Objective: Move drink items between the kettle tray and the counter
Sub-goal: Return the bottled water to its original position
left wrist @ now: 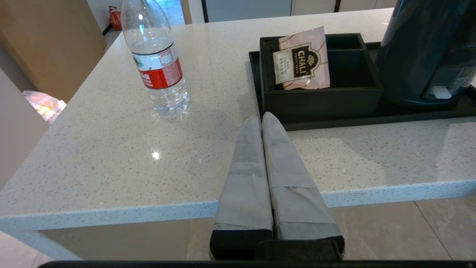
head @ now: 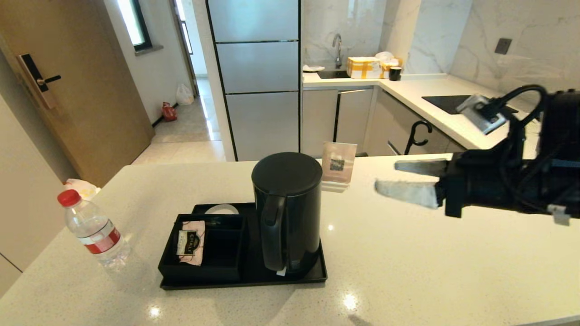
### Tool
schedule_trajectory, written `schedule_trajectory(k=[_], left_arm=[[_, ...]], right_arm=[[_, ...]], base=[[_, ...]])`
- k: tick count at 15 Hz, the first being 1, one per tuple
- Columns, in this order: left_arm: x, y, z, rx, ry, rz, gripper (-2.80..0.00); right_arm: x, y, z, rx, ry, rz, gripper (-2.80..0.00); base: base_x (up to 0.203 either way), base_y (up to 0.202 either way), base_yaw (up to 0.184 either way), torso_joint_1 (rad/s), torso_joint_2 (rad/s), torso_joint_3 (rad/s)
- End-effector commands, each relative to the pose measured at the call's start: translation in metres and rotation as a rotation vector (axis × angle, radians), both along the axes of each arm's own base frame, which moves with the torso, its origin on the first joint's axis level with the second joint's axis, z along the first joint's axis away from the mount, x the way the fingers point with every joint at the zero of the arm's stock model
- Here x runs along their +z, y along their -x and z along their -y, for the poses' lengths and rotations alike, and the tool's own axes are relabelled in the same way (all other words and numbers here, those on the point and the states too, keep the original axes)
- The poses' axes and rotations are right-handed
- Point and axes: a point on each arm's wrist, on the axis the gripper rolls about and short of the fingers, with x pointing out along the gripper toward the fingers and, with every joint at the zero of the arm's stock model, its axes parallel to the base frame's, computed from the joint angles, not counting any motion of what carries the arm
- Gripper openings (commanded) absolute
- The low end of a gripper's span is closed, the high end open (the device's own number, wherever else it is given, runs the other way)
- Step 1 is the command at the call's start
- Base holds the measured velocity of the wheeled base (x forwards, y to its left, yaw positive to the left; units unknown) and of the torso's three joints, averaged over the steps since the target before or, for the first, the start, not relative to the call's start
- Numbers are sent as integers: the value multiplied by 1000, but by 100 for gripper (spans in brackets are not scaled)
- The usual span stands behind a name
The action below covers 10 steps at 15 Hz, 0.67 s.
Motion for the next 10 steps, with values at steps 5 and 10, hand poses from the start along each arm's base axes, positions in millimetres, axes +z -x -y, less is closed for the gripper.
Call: schedule_trajectory(k=[5, 10], left_arm=[[0, 0, 0, 0, 1, 0, -280], [0, 0, 0, 0, 1, 0, -280]], right_arm=[[50, 111, 107, -661, -18, 62, -280], [66, 222, 95, -744, -16, -13, -280]], base=[[0, 0, 0, 0, 0, 0], [0, 0, 0, 0, 0, 0]])
